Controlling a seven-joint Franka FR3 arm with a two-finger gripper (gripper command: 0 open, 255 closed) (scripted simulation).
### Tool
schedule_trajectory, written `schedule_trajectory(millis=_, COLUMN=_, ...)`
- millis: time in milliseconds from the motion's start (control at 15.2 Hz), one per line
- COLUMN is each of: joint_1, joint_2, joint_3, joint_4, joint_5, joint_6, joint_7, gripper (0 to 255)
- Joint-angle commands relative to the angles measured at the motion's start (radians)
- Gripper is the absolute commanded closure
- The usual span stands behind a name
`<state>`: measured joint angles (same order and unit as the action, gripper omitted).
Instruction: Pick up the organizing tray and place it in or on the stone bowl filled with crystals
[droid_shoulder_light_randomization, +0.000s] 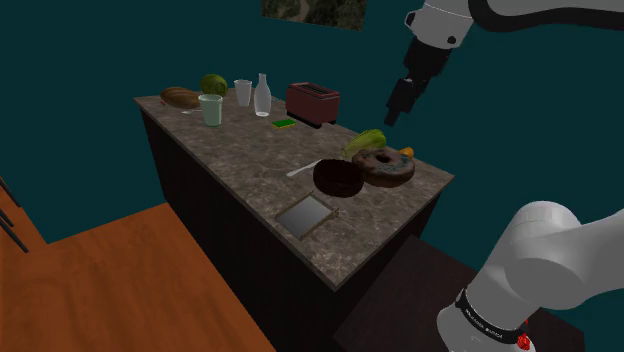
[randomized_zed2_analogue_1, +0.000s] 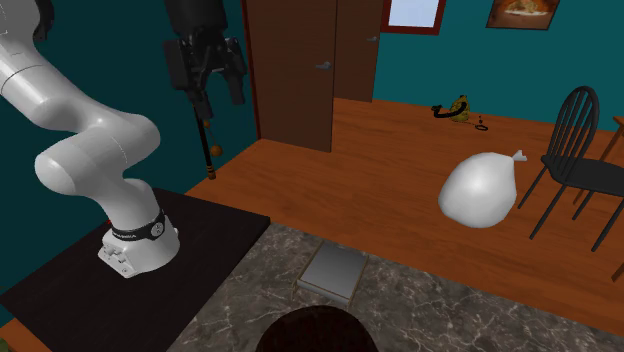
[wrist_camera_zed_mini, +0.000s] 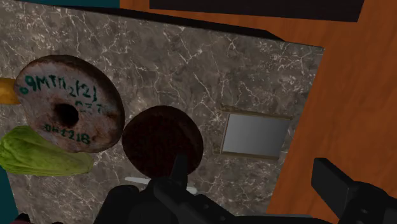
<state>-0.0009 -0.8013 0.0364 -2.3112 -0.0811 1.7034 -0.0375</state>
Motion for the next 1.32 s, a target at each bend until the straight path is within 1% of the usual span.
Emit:
schedule_trajectory(millis=0, joint_1=0.0, joint_2=0.0, joint_3=0.0, joint_4=0.0, joint_5=0.0, joint_6=0.0, joint_7=0.0, gripper=0)
schedule_trajectory(millis=594, joint_1=0.086, joint_2=0.195, joint_3=-0.094, joint_4=-0.122, joint_5=-0.079, joint_6=0.226, joint_7=-0.332, gripper=0)
schedule_trajectory(millis=1254, joint_1=0.152, joint_2=0.494, joint_3=-0.164, joint_4=-0.176, joint_5=-0.167, joint_6=0.488, joint_7=-0.672, gripper=0)
